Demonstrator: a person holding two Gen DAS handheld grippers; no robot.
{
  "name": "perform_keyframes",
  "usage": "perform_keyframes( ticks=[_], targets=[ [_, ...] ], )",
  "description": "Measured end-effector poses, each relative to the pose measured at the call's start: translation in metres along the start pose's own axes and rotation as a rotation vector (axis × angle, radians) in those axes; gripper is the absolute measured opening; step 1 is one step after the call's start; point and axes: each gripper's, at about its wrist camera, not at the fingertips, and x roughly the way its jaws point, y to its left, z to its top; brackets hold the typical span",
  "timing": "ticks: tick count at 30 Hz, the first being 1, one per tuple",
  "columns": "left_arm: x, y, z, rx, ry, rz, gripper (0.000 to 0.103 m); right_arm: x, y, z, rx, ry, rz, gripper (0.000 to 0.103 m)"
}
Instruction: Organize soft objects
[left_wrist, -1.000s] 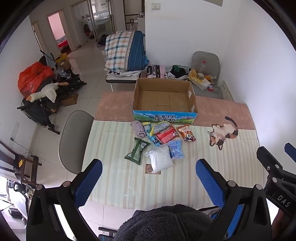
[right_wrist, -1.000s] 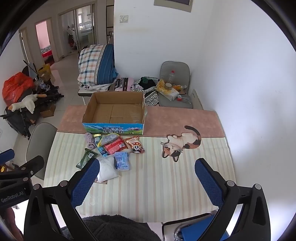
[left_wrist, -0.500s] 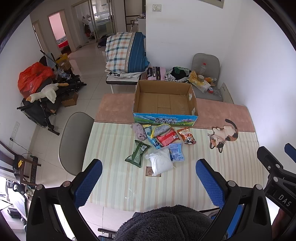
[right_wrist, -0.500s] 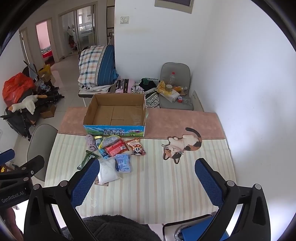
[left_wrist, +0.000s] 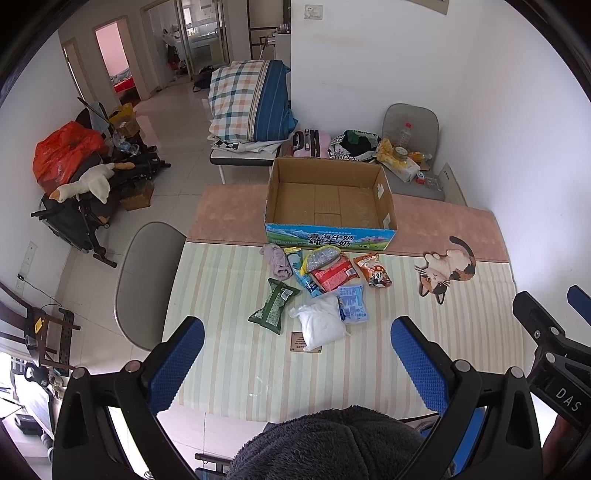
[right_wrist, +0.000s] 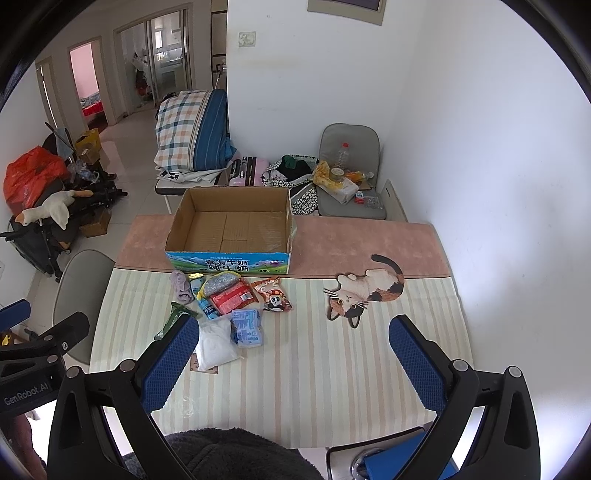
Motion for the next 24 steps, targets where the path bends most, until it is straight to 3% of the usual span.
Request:
perform_keyframes(
  ticks=[24],
  targets=[
    [0.015,0.006,-0.003,-0.005,0.036,-0.001,0.103,0.020,0.009,0.000,-0.010,0.041,0.000,0.103]
  ],
)
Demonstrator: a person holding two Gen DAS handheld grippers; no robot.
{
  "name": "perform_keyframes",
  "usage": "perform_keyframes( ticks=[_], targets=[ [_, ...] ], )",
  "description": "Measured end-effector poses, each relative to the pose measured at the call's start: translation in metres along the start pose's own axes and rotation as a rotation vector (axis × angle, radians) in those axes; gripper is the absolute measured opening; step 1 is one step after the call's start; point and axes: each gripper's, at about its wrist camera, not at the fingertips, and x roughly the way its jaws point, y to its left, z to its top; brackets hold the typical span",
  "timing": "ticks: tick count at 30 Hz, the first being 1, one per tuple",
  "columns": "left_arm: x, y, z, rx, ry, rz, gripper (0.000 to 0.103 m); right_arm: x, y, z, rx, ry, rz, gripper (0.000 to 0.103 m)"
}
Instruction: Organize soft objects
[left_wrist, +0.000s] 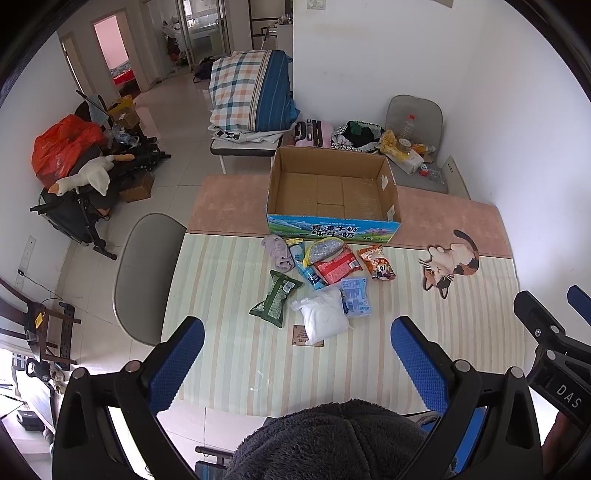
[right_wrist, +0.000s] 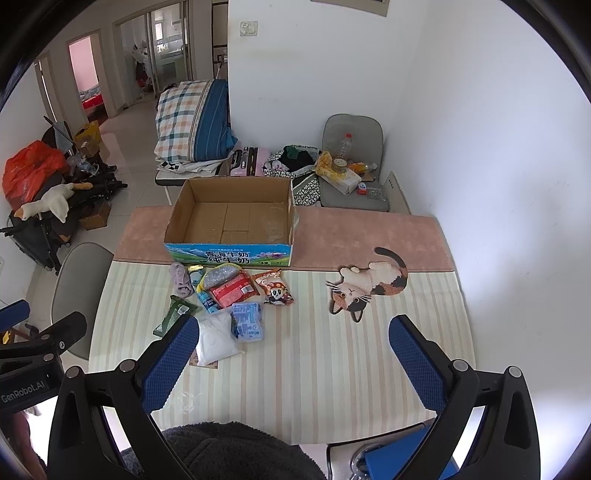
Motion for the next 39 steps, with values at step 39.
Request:
perform_keyframes(
  ticks=[39],
  targets=[
    [0.015,0.005,0.004,-0.004,0.014,-0.003,0.103,0.009,0.000,0.010,0.018,0.012,0.015,0.103]
  ],
)
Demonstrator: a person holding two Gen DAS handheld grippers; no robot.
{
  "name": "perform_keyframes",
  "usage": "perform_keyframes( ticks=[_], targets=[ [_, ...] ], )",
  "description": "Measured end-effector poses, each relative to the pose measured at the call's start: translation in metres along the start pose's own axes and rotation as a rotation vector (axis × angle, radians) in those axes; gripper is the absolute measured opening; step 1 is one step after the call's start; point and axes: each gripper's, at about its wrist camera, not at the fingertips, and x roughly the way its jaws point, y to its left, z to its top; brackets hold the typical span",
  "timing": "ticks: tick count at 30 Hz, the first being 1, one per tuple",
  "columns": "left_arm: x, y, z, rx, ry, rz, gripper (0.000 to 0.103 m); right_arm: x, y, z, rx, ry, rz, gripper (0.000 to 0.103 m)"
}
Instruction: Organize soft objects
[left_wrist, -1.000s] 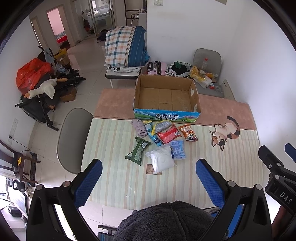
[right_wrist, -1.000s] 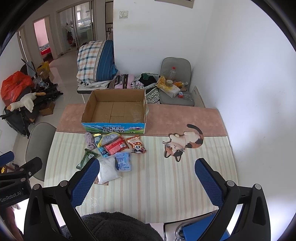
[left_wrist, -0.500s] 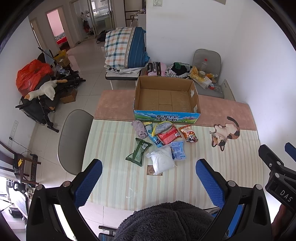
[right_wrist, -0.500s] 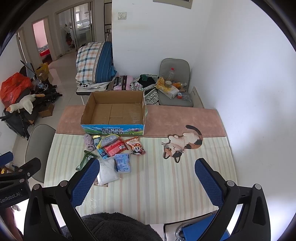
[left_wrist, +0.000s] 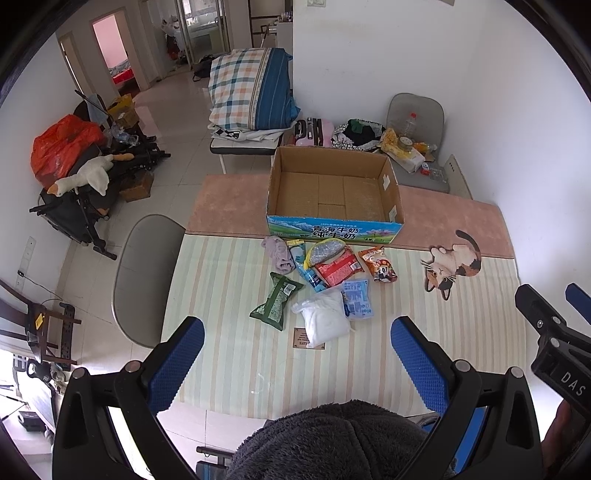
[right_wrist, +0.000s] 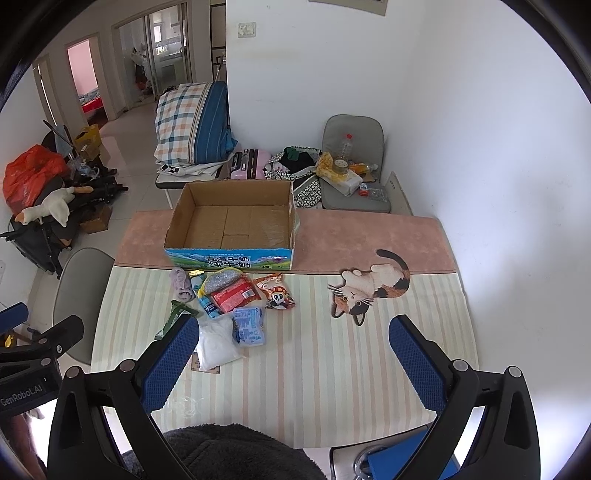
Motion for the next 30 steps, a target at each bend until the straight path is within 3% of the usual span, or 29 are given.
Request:
perform_keyframes(
  ticks=[3,7,10,15,20,26,28,30],
  targets=[
    [0.028,0.002,0.006,0.009,0.020,0.010,0.103,0.022,-0.005,0.004,0.023,0.017,0.037,0.103],
    [0.098,0.004,0.010,0.031,0.110,0.075,0.103,0.087,-0.011,0.005,0.043,0.135,0.083,0.103],
    [0.165,0.005,0.009,-0.012,0.243,0.043,0.103,0.155,-0.012,0.001,0.043,0.254,0.115,0.103],
    [0.265,-0.003,-0.006,-0.111,0.450,-0.065,0.098,0.255,-0.007,-0.022,0.023,0.379,0.134,0.103],
    [0.346,-0.027,-0.022,-0.161,0.609,-0.084,0.098,0.346,-0.003,-0.040,0.030,0.484,0.177,0.103],
    [0.409,-0.040,-0.036,-0.200,0.723,-0.030,0.098,0.401,-0.003,-0.054,0.038,0.571,0.223,0.101],
    [0.419,-0.039,-0.041,-0.215,0.740,-0.012,0.091,0.409,-0.001,-0.056,0.044,0.588,0.247,0.101],
    [0.414,-0.037,-0.042,-0.223,0.732,-0.026,0.078,0.415,0.001,-0.057,0.050,0.604,0.263,0.101]
  ],
)
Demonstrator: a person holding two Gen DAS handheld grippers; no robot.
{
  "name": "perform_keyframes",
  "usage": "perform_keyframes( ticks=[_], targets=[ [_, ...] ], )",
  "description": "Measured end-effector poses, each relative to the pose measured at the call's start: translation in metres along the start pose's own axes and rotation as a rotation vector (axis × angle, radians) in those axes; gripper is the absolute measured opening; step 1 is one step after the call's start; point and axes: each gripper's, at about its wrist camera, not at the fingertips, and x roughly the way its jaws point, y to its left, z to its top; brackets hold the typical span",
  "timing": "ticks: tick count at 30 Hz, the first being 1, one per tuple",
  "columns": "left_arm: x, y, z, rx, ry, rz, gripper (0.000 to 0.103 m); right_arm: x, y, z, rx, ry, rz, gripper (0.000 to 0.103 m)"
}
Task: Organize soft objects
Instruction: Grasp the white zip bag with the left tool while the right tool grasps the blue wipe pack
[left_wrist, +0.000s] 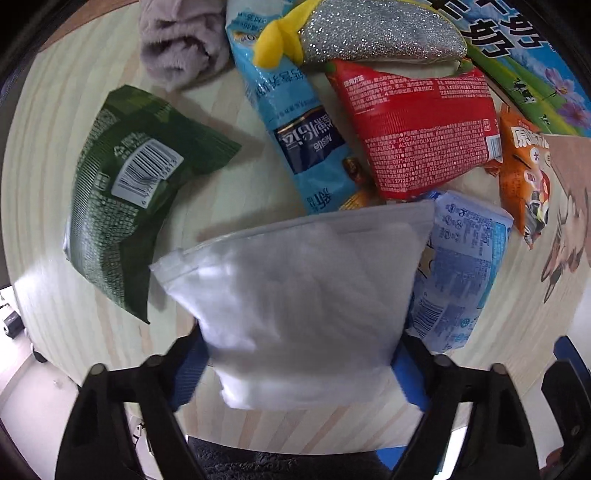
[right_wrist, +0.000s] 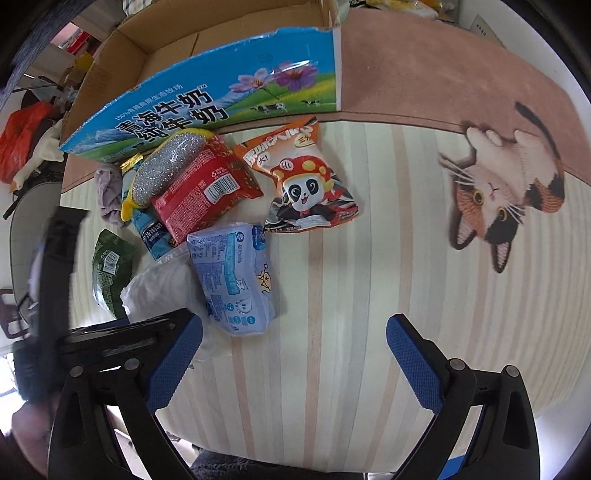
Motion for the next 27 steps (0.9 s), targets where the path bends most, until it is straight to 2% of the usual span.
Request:
perform_keyframes(
  ticks=[3,5,8,14,16,17,18,23,27],
  targets=[
    [-0.015,0.008,-0.012,0.014,-0.053,0.074,0.075,0.012,0.010,0.008,-0.021,0.025,0.061,0.101],
    [-0.020,0.016,-0.019,0.014,-0.072,0.111,0.075,0.020,0.020,0.013,-0.063,0.027,0.066,0.102],
    [-0.021,0.027,-0.022,-0.020,-0.061,0.076,0.076,0.044,0.047,0.021,-0.152,0.051,-0.025,0.102],
    [-0.034,0.032,-0.028,-0.021,-0.084,0.055,0.074,0.090,0.074,0.037,-0.136,0.151,-0.082,0.099],
    [-0.023,0.034,-0.031,-0.014,-0.100,0.058,0.072,0.100,0.083,0.037,-0.160,0.175,-0.123,0.082],
    [-0.027,0.033,-0.035,-0.007,-0.108,0.070,0.070,0.104,0.086,0.037,-0.166,0.186,-0.136,0.064],
    [-0.029,0.034,-0.041,-0.002,-0.116,0.084,0.068,0.107,0.087,0.035,-0.163,0.197,-0.139,0.058],
    [-0.052,0.017,-0.062,0.018,-0.148,0.099,0.067,0.096,0.083,0.027,-0.150,0.177,-0.102,0.044],
    [-0.089,-0.002,-0.082,0.058,-0.195,0.075,0.067,0.077,0.072,0.018,-0.141,0.166,-0.037,0.042]
  ],
)
